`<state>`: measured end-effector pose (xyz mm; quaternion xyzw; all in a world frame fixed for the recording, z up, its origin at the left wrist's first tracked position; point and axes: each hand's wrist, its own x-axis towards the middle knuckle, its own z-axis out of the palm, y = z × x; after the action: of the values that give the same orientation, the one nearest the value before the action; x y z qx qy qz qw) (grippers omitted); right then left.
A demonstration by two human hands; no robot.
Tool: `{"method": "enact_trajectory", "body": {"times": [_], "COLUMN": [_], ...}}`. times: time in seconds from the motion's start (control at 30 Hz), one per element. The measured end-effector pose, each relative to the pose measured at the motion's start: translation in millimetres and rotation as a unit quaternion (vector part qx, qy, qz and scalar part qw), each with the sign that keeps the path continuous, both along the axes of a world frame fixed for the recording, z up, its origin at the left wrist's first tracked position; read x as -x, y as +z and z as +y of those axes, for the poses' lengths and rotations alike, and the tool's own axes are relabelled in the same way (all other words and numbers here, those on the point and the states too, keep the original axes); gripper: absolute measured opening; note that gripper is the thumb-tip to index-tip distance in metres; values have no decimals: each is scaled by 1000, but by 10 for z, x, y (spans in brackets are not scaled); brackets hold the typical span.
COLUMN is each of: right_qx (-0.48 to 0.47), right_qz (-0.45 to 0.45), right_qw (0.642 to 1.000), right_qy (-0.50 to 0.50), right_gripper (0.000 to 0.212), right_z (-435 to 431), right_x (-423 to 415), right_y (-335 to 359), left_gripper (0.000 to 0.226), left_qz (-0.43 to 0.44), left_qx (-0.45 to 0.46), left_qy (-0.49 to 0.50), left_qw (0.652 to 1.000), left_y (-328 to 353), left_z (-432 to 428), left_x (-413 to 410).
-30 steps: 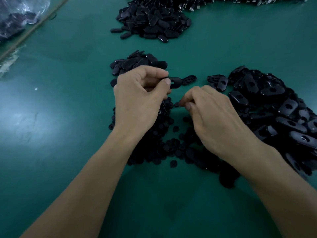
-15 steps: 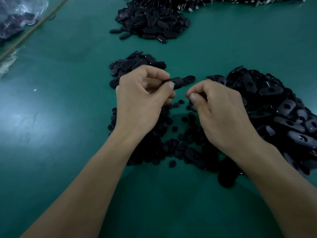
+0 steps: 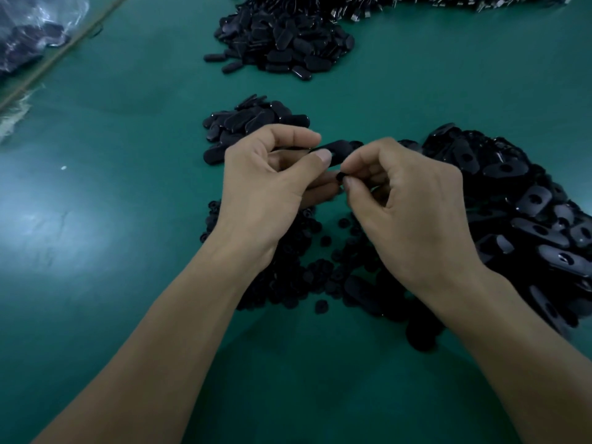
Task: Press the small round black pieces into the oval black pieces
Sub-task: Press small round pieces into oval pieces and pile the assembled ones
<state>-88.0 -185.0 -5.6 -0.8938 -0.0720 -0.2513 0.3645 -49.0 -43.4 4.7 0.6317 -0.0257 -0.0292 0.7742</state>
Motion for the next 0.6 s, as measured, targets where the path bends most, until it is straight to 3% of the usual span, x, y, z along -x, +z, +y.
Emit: {"method": "enact_trajectory", "body": {"times": [0.2, 0.4, 0.6], "right_qx": [-6, -29, -96], "right_qz": [-9, -36, -3], "right_qw": [1000, 999, 995], "right_qy": [-1, -25, -24], "right_gripper": [13, 13, 14], "right_z": [-23, -40, -19], "right_x": [-3, -9, -25], "right_y": [7, 10, 9], "left_gripper": [13, 17, 26], "left_qz": [-21, -77, -147], "left_qx": [-26, -115, -207], "left_qy": [-8, -2, -13], "left_qw": [999, 990, 967], "left_y": [-19, -76, -66], "left_z": [12, 11, 0], "left_x": [-2, -2, 22]}}
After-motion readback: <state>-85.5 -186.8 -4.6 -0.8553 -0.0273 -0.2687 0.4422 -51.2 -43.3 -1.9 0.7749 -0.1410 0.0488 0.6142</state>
